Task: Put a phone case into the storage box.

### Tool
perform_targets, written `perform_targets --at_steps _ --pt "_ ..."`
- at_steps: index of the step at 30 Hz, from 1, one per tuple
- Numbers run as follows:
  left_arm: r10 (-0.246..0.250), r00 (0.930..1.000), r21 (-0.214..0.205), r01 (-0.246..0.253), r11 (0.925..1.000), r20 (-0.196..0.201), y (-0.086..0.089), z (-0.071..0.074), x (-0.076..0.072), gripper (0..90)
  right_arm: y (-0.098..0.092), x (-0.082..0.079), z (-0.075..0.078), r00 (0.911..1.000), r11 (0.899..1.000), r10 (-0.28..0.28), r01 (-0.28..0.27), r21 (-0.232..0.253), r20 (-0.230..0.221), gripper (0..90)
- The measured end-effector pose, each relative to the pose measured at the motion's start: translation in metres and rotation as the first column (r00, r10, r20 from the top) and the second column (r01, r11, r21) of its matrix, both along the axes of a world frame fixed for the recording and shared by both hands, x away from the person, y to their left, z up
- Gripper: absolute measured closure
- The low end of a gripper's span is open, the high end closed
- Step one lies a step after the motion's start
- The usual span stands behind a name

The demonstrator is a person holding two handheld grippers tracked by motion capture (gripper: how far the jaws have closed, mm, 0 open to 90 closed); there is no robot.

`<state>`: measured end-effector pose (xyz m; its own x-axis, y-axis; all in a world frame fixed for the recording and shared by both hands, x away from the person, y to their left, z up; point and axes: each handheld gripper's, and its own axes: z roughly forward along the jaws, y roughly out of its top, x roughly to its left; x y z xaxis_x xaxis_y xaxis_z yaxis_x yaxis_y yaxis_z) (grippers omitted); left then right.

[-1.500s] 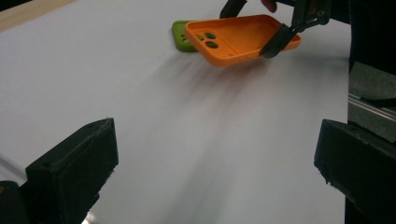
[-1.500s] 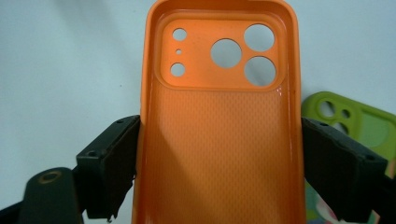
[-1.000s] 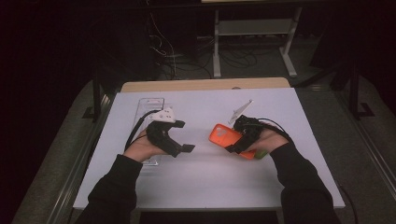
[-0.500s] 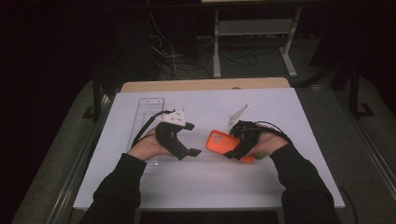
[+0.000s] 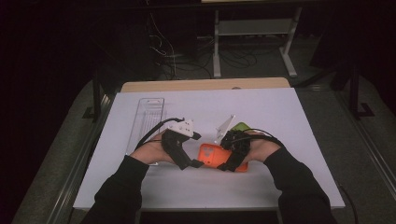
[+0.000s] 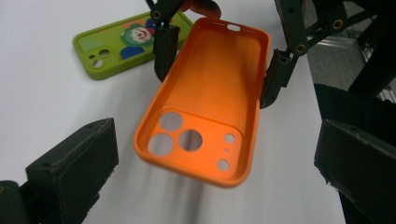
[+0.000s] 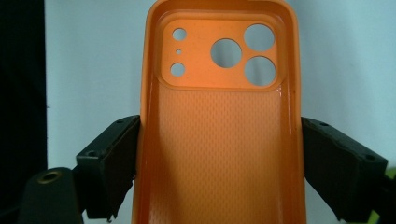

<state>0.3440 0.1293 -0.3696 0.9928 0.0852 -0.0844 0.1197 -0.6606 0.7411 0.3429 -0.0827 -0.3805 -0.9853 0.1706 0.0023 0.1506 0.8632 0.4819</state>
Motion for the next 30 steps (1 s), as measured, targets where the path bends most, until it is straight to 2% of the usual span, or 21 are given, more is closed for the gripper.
perform_targets --at_steps 1,8,17,21,26,28,30 --pt "0.0 1.0 0.002 0.0 1.0 0.0 -0.001 -0.001 0.0 0.0 0.001 -0.002 0.0 0.9999 1.0 0.007 -0.007 0.003 -0.013 14.9" --pt "-0.05 0.9987 0.064 0.05 0.9967 0.007 -0.011 -0.01 -0.005 0.0 0.007 -0.006 0.003 0.9984 0.999 0.049 -0.048 0.019 -0.03 14.9" --pt "-0.062 0.9981 0.103 0.06 0.9928 0.007 -0.019 -0.017 -0.008 0.0 0.01 -0.01 0.007 0.997 0.996 0.074 -0.074 0.04 -0.02 14.9" --pt "-0.065 0.9979 0.102 0.065 0.9927 0.003 -0.021 -0.02 -0.01 0.0 0.01 -0.01 0.007 0.9964 0.996 0.083 -0.082 0.044 -0.022 14.9" --pt "-0.088 0.9961 0.135 0.086 0.9871 0.008 -0.022 -0.021 -0.01 0.0 0.011 -0.011 0.009 0.9957 0.995 0.091 -0.09 0.049 -0.021 14.9" --pt "-0.099 0.9948 0.142 0.094 0.9854 0.028 -0.021 -0.021 -0.009 5.2 0.011 -0.011 0.009 0.9944 0.993 0.104 -0.104 0.051 -0.016 14.9" --pt "-0.095 0.9953 0.143 0.091 0.9856 0.021 -0.021 -0.021 -0.01 5.8 0.011 -0.011 0.01 0.9946 0.993 0.102 -0.1 0.056 -0.019 14.9"
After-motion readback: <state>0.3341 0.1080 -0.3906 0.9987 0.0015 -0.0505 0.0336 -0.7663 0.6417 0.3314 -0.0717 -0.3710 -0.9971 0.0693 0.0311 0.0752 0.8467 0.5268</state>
